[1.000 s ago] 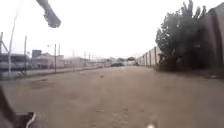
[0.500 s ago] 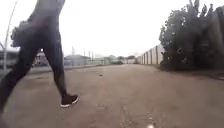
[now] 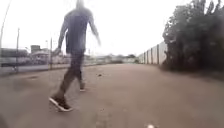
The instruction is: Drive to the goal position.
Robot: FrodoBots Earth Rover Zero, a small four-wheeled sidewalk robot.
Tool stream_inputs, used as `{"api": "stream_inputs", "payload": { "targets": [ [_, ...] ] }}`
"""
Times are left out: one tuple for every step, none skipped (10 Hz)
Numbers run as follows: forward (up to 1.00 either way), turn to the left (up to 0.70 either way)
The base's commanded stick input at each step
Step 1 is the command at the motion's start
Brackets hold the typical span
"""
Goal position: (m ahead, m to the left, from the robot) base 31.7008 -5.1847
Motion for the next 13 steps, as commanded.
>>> {"api": "stream_inputs", "payload": {
  "targets": [
    [0.7,0.0],
    [0.7,0.0],
    [0.7,0.0],
    [0.7,0.0],
    [0.7,0.0],
    [0.7,0.0],
    [0.7,0.0],
    [0.7,0.0],
    [0.7,0.0],
    [0.7,0.0],
    [0.7,0.0],
    [0.7,0.0],
    [0.7,0.0]
  ]
}}
